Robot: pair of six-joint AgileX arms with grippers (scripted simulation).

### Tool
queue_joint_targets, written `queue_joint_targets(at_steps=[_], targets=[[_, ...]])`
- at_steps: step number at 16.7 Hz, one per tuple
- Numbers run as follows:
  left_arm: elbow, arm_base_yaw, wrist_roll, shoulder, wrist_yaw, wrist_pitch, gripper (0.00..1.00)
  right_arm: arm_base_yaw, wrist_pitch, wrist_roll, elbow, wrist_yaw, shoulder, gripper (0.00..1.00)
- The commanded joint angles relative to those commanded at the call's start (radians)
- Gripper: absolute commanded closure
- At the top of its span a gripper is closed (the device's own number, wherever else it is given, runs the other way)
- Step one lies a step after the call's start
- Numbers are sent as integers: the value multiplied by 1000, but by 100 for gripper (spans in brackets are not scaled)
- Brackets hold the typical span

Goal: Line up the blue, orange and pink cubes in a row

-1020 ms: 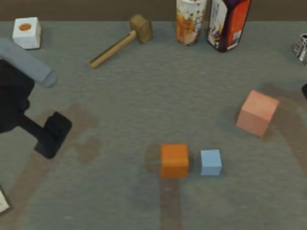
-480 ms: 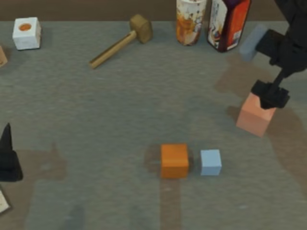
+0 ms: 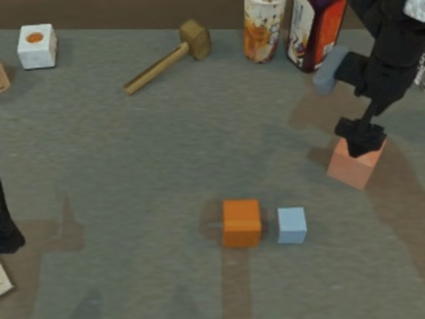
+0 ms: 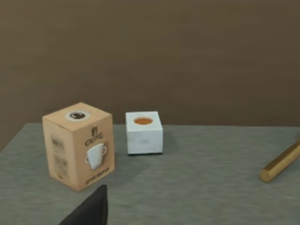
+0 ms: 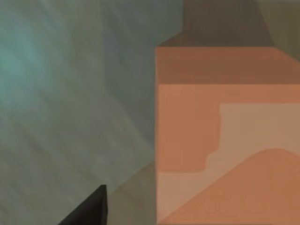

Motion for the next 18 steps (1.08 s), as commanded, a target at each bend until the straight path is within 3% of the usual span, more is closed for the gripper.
queue_joint_targets(at_steps=[5, 11, 16, 18], targets=[[0, 0, 0, 0, 0, 0, 0, -2, 42, -1, -36, 0, 11, 0], [0, 0, 0, 0, 0, 0, 0, 1, 279, 3, -188, 1, 86, 0], [0, 0, 0, 0, 0, 0, 0, 2, 304, 3, -207, 1, 97, 0], [0, 0, 0, 0, 0, 0, 0, 2, 304, 3, -207, 1, 97, 15]])
